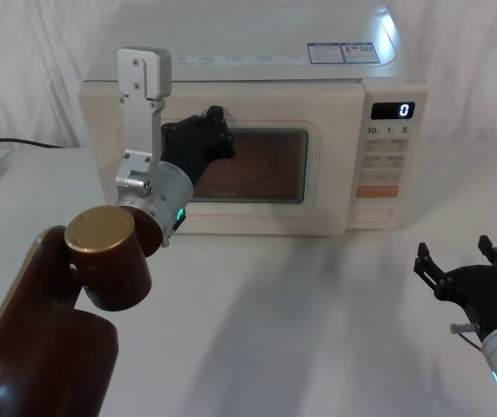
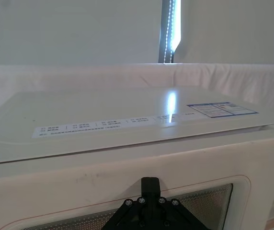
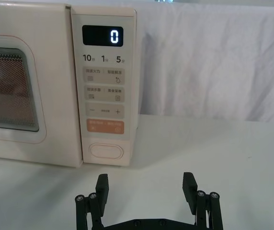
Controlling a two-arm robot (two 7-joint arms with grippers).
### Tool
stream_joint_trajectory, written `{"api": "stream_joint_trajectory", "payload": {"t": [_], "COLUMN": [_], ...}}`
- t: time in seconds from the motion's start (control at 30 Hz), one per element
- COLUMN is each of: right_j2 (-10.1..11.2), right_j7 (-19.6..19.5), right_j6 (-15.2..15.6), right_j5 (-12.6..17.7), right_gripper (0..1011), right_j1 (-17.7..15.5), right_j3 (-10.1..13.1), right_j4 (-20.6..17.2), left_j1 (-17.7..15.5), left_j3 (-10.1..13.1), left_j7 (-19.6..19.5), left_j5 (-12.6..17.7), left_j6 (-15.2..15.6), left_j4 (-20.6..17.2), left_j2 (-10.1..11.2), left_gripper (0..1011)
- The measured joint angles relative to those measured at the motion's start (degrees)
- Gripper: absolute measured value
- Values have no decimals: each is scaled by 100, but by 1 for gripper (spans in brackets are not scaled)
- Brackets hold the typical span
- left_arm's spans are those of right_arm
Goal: Press the button to open the microwave door with one hand; close the microwave door with the other hand.
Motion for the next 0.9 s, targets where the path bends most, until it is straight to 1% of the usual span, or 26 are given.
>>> {"api": "stream_joint_trajectory", "payload": {"t": [0.63,0.8,0.9], "right_j2": [0,0,0], "right_j7": [0,0,0], "right_j6": [0,0,0], "right_j5": [0,0,0], "right_gripper": [1002,1002,1002], "right_j1": [0,0,0], "right_j3": [0,0,0], "right_j4": [1,0,0], "left_j1": [-152,-126,-32], "left_j3": [-77,-100,-122], "left_j7": [19,18,2], "left_j5": [105,102,62], "left_j6": [-76,-59,30], "left_j4": [272,221,33], "left_j2": [-69,-78,-70], "left_gripper": [0,0,0]}}
